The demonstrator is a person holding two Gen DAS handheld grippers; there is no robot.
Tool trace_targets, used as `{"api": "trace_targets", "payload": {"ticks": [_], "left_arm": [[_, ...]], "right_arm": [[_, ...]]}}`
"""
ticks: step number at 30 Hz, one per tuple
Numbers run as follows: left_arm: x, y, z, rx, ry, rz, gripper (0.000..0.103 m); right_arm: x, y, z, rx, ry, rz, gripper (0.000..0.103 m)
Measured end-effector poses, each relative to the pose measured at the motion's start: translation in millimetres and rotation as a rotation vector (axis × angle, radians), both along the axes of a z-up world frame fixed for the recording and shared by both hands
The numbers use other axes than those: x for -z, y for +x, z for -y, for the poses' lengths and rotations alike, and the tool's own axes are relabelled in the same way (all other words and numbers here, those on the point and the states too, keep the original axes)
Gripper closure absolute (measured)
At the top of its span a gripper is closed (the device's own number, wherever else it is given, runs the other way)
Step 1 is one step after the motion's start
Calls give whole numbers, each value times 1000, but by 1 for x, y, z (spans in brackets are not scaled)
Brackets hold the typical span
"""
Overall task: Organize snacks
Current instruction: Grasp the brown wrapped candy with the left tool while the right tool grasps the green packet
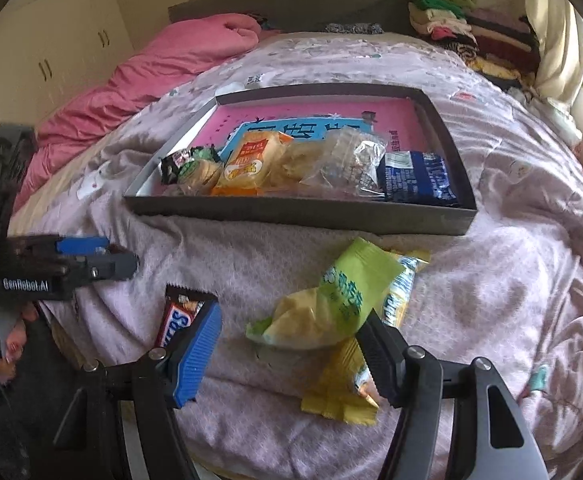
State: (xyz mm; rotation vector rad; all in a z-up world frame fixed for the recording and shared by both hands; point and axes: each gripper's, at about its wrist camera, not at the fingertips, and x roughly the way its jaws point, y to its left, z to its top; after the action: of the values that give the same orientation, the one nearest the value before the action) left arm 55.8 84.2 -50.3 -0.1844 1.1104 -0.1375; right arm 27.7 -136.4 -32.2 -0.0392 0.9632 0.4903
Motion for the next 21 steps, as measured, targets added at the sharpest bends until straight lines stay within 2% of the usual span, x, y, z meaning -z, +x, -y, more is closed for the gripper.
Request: {"api": "trace_targets", "payload": {"ticks": [4,11,17,19,20,21], "left_arm": [[2,1,0,-4,-6,2,23],[5,2,-3,-20,-37,3,23],[12,3,0,-17,30,-19,47],[12,4,1,-9,30,-21,54],[11,5,1,-6,29,-20,62],[10,4,2,-2,30,-16,63]], "right_arm": [[10,7,-8,-12,-30,-38,51],[19,9,-17,-32,-84,-26,58],[20,11,-17,-30,-80,-13,60],[18,10,-15,-24,-65,-9,62],[17,10,-13,-20,-56,-6,64],[16,10,-11,-16,-45,-5,68]]}}
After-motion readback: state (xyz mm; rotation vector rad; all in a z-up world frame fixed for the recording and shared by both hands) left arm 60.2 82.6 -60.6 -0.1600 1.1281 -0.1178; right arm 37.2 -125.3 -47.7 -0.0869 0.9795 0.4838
